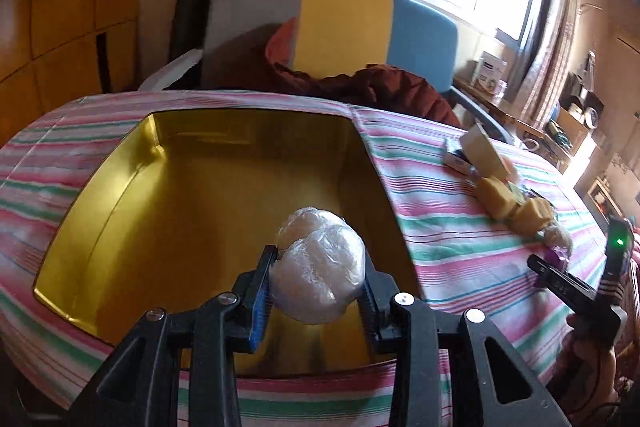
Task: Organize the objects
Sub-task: 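Carry the white ball into the gold tray and open the left tool while the right tool carries the packet, then lower the purple packet into the gold tray and open the right tool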
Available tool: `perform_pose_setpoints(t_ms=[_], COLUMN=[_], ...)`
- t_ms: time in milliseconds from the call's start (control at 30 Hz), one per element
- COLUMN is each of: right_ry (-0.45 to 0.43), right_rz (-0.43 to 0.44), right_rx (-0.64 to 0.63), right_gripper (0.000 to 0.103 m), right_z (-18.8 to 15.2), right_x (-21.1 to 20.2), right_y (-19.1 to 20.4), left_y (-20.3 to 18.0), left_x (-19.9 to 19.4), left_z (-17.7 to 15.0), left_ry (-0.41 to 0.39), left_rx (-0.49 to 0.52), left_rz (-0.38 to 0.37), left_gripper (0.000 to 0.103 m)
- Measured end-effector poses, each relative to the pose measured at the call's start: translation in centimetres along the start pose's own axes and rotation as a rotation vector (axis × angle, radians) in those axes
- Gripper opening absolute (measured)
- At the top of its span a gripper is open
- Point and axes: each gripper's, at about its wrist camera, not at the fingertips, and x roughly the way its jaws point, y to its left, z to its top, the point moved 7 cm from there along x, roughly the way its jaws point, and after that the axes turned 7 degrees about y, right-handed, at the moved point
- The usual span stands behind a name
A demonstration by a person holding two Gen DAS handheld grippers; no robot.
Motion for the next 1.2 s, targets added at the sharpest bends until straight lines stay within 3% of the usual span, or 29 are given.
perform_pose_setpoints(t_ms=[233, 533, 733, 933, 1200], right_ry=[-0.025, -0.096, -0.123, -0.066, 0.086], right_rz=[0.075, 0.164, 0.264, 0.422, 0.551], right_rx=[-0.077, -0.227, -0.36, -0.473, -0.622], right_gripper=[0.035, 0.035, 0.035, 0.035, 0.035], right_z=[0.1, 1.1, 0.7, -0.6, -3.8], right_x=[-2.0, -5.9, -8.2, -9.3, -8.5], right_y=[3.9, 9.4, 14.4, 20.1, 28.1], left_y=[5.6, 11.4, 13.6, 15.6, 17.0], left_x=[1.1, 1.1, -0.3, -3.0, -4.8], left_z=[-0.1, 0.1, 0.7, 0.9, 1.5], left_ry=[0.035, 0.06, 0.007, -0.083, -0.125], left_rx=[-0.115, -0.201, -0.309, -0.48, -0.538], left_rz=[0.083, 0.277, 0.29, 0.257, 0.288], left_gripper=[0.037, 0.043, 0.045, 0.046, 0.052])
